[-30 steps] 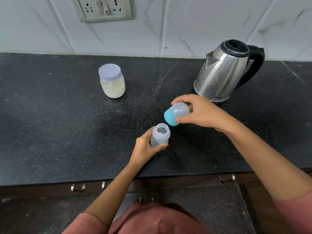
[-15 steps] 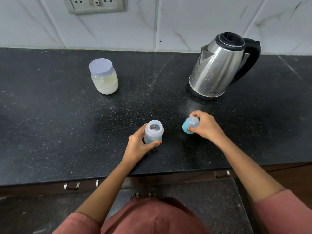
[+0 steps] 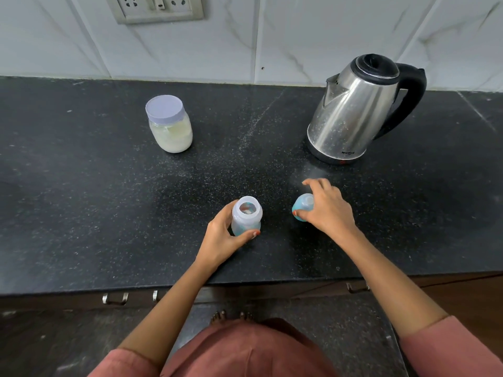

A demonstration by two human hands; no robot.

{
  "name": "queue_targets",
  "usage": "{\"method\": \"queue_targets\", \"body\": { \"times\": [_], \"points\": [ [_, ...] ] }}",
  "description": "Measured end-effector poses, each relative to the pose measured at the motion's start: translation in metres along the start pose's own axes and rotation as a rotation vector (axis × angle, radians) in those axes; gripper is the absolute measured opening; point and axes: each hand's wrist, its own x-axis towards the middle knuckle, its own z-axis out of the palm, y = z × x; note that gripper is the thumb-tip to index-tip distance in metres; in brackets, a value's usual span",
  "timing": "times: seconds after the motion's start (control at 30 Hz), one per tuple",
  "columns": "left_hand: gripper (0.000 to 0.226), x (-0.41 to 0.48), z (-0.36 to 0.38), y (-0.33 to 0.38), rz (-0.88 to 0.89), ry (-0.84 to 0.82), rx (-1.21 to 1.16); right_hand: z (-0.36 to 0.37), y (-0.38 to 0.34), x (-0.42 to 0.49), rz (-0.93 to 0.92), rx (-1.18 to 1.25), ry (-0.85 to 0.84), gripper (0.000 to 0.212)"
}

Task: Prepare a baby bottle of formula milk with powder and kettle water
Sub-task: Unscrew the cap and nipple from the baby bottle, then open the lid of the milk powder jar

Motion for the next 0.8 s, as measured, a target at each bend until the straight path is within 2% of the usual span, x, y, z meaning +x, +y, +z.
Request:
{"method": "queue_targets", "body": {
  "times": [0.13,0.27,0.4,0.53,0.63,0.8],
  "points": [
    [0.068,0.000,0.001,0.000,-0.020,-0.033,-0.039,-0.006,-0.006,0.002,-0.069,-0.044,0.091,0.066],
    [0.075,-0.002,-0.003,0.001,-0.023,-0.059,-0.077,-0.012,-0.013,0.005,-0.130,0.008,0.085,0.058],
    [0.077,-0.008,-0.013,0.000,-0.019,-0.077,-0.113,-0.011,-0.025,0.015,-0.218,0.217,-0.018,0.044],
    [0.075,-0.014,-0.034,-0.006,0.009,-0.065,-0.086,-0.006,-0.047,0.037,-0.272,0.451,-0.165,0.038],
    [0.068,-0.009,-0.054,-0.007,0.011,0.017,-0.079,-0.005,-0.066,0.058,-0.324,0.451,-0.207,0.036],
    [0.052,0.028,-0.089,-0.007,-0.014,0.309,-0.004,-0.008,-0.110,0.095,-0.383,0.445,-0.236,0.033]
  ]
}}
